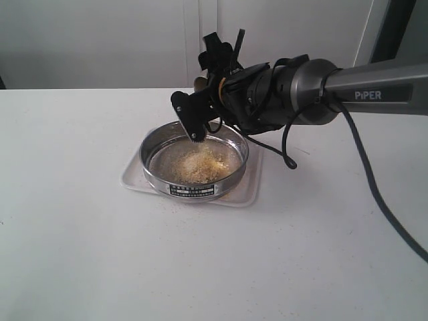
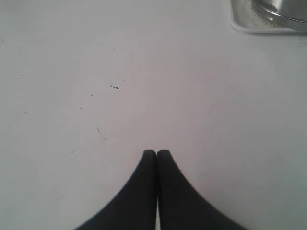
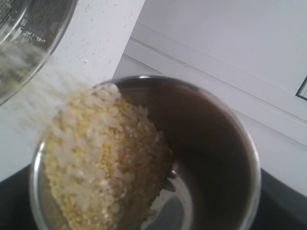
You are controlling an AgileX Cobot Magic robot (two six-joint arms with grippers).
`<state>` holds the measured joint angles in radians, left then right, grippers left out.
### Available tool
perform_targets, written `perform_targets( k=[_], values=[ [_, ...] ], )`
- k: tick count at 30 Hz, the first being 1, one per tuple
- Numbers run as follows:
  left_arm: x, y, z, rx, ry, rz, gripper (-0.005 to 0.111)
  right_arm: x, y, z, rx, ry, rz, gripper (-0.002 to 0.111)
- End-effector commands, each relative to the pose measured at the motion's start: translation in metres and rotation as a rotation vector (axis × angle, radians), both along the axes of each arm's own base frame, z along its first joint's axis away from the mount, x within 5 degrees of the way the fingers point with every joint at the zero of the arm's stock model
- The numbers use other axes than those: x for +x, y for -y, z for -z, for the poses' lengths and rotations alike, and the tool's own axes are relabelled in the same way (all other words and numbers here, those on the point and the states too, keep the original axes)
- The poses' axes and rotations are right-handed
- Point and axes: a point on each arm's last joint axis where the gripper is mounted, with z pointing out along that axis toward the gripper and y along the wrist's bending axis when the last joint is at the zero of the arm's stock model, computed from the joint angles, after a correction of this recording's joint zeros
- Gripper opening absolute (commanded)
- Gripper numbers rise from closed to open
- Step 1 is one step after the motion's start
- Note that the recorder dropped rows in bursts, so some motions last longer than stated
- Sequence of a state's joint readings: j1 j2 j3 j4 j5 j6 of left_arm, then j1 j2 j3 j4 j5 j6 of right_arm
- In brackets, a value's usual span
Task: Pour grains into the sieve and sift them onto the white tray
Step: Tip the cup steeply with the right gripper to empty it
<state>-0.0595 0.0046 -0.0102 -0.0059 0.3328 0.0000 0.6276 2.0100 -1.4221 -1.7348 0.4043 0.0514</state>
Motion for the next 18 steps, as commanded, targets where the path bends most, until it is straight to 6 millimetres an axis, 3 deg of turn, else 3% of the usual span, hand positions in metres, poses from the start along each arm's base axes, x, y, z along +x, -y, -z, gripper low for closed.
perform_targets(
  k=[1, 18],
  values=[
    [-0.0004, 0.0005, 0.0034, -0.011, -0.009, 0.001, 0.000, 0.0011, 0.0008, -0.0089, -0.012, 0.032, 0.006, 0.000],
    [-0.0004, 0.0005, 0.0034, -0.011, -0.009, 0.001, 0.000, 0.0013, 0.0015, -0.0091, -0.080, 0.048, -0.013, 0.000]
  ],
)
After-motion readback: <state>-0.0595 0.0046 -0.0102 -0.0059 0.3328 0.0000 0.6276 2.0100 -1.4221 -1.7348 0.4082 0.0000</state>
